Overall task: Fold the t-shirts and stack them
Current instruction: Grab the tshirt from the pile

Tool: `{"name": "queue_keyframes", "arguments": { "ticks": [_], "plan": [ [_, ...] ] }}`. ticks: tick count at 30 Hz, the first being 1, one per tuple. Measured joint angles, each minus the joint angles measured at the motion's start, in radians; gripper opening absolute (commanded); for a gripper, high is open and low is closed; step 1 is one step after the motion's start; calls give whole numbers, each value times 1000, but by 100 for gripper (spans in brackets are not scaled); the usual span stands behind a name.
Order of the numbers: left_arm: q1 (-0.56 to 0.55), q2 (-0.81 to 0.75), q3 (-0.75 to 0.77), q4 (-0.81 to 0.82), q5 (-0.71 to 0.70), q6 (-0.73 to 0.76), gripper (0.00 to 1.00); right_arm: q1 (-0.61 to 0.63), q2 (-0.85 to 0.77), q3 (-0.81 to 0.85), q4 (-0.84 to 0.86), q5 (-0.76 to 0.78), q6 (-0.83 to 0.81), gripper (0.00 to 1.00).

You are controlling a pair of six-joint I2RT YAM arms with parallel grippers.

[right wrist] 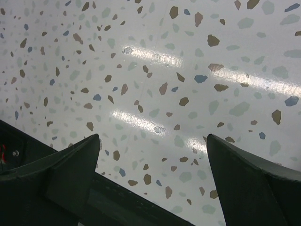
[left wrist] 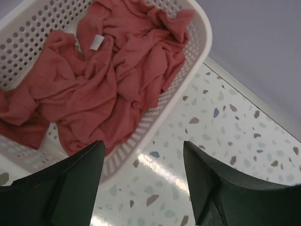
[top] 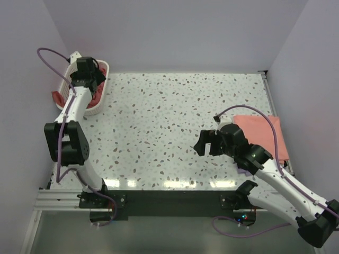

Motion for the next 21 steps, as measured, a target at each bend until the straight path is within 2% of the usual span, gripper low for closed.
{"name": "queue_keyframes", "arguments": {
  "ticks": [8,13,17,20,21],
  "plan": [
    [95,375,284,-39,-40,67,76,0,27,0,21,-56,-6,99],
    [118,529,402,-82,-51,81,77,0,54,-5,27,-87,-10,99],
    [129,606,436,-99,-49,81,76,0,45,-19,43,-122,-12,99],
    [133,636,439,-108,-46,77,70,0,34,-23,47,-135,-15,99],
    [134,641,439,-107,-45,73,66,0,32,-24,47,-137,-16,99]
  ]
}}
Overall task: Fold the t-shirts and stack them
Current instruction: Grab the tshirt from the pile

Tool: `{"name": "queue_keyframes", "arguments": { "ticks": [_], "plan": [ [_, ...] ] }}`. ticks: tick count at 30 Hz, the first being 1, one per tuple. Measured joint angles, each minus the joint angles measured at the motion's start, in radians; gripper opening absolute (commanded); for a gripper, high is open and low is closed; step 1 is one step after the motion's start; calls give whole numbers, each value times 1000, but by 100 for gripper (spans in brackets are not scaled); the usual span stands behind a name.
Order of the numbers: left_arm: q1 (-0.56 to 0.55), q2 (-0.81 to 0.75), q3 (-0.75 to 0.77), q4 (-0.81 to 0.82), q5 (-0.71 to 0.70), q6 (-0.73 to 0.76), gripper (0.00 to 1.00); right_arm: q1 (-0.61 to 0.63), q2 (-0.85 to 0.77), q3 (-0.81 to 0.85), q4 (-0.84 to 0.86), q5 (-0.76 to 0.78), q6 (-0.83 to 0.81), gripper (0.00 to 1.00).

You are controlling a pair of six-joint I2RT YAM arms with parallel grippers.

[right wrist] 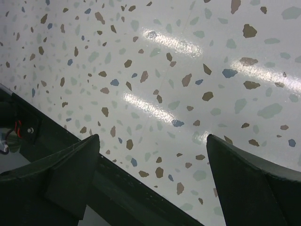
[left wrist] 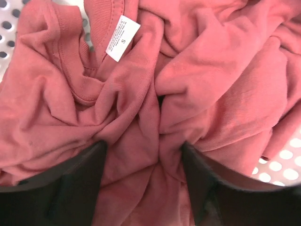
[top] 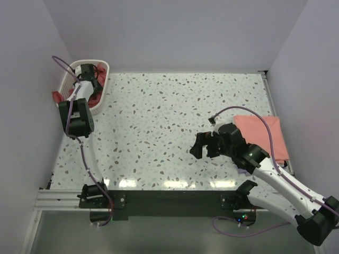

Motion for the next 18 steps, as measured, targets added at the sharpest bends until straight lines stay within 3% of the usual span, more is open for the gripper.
{"name": "queue_keyframes", "arguments": {
  "ticks": [3,4,5,13,18],
  "plan": [
    [1,1,1,4,10,-11,31,0,-6,0,3,-8,-3,99],
    [1,1,1,3,16,-11,10,0,-7,0,5,-12,-3,99],
    [1,2,1,2,21,-15,3,0,-7,0,6,-14,-3,99],
    [5,-24,-12,7,42,-3,0,0,-11,0,6,-23,-4,99],
    [6,-143,-23,16,62,13,0,0,-12,0,6,-27,-6,99]
  ]
}}
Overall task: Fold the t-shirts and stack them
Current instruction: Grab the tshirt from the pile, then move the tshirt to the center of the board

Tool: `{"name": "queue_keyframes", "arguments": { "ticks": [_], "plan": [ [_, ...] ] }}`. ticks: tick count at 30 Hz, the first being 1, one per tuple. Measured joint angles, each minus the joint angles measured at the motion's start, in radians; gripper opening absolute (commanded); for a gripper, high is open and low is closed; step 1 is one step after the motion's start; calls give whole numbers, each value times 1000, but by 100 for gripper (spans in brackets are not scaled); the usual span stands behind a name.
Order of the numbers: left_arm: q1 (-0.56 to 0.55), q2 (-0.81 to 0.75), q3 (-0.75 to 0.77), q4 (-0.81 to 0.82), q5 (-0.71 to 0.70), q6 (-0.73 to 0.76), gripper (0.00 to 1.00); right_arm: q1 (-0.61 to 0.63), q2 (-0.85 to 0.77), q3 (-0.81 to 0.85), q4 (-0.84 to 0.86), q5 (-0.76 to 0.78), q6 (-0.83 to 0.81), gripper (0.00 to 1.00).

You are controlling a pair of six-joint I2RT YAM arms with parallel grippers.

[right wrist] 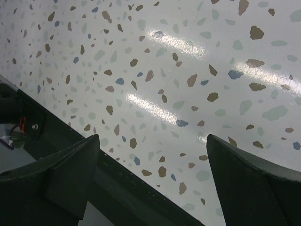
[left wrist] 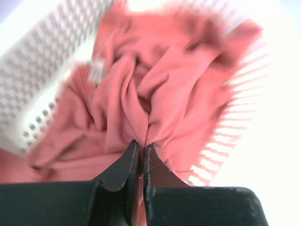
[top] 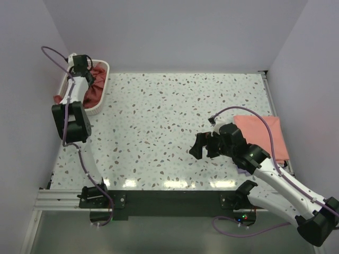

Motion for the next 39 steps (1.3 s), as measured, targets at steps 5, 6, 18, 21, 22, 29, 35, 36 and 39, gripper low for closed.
{"name": "queue_keyframes", "arguments": {
  "ticks": [5,6,18,21,22,29,35,36,39],
  "plan": [
    [1,-196,0,49,60,14,0,0,0,0,0,-3,-4,99],
    [1,-240,0,65,79,15,0,0,0,0,0,-3,-5,99],
    [-135,-668,-1,264,248,49,0,0,0,0,0,2,-9,99],
    [-198,-798,-70,348,283,48,0,0,-2,0,0,8,-11,99],
    [-211,-836,-95,363,291,47,0,0,-3,0,0,9,-11,99],
    [-386,-1037,-396,510,331,21,40,0,-30,0,-1,14,-3,99],
    [-520,-938,-818,551,372,-111,55,0,-39,0,-3,21,32,99],
    [-523,-911,-903,533,380,-141,55,0,-39,-2,-3,24,37,99],
    [-523,-897,-1118,438,379,-220,53,0,-41,-25,12,28,59,99]
  ]
}}
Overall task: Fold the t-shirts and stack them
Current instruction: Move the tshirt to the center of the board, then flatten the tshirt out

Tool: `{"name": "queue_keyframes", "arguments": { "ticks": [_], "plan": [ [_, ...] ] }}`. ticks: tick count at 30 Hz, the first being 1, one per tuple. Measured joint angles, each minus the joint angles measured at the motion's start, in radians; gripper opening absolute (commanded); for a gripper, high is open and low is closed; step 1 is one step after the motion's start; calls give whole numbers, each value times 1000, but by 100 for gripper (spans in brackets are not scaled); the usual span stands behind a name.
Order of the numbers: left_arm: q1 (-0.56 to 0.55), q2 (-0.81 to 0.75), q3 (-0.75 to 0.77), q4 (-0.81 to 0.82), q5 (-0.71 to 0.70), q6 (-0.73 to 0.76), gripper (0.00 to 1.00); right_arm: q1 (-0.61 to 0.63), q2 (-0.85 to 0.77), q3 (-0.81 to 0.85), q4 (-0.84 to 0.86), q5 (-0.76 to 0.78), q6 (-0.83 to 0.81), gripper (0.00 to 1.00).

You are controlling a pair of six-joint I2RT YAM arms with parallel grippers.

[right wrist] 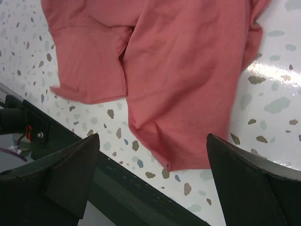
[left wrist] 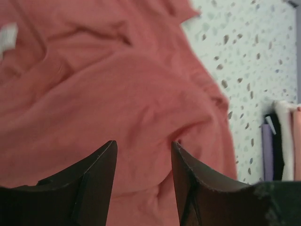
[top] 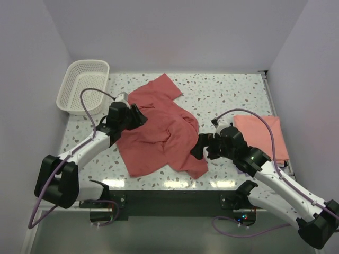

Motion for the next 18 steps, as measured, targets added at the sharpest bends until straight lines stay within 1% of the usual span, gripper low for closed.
{"name": "queue_keyframes", "arguments": {
  "ticks": [3,5,8,10,16,18],
  "plan": [
    [0,-66,-90,-83,-24,-53,51,0,9,-56,22,0,28,99],
    [0,-133,-98,-129,-49,-76,49,0,27,-89,40,0,47,99],
    [0,-220,-107,-150,-82,-105,46,0,66,-134,71,7,78,99],
    [0,-266,-135,-168,-103,-129,45,0,89,-156,88,18,99,99],
    [0,-341,-295,-258,-157,-217,45,0,77,-194,109,87,161,99],
    [0,-350,-326,-298,-181,-253,45,0,57,-207,111,106,181,99]
  ]
}}
